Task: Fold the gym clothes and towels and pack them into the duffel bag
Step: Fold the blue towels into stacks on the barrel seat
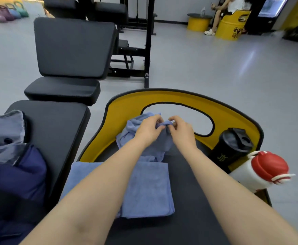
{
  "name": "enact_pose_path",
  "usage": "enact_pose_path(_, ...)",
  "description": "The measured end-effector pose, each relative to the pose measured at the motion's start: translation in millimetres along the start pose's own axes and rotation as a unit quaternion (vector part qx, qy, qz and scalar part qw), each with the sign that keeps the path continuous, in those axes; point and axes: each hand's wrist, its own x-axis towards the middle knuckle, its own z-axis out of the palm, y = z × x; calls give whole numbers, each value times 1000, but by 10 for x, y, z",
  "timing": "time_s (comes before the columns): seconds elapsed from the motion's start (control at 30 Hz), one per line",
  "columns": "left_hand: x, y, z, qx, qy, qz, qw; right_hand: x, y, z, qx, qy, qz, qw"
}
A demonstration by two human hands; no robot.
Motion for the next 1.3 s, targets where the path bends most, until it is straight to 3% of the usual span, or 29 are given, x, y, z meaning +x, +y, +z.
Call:
enact_pose_path(0.23,-194,642,-568,-133,51,31,989,-65,-529,-652,81,40,-19,996)
enact_pose_path(0.37,-287,999,-960,-134,62,42,988,-142,-871,-1047,111,40,-38,992)
enact_pose_path(0.53,-434,1557,-1465,-128,99,80,984,-221,-1295,-1602,233,83,-23,969)
enact_pose_path(0.73,-698,2293,-2098,-98,118,131,979,-386,-1832,-2276,262,97,-89,956)
enact_pose_path(1.3,-1802,3588,-3158,-63,208,240,946,-1389,-2889,-3761,155,202,-219,942)
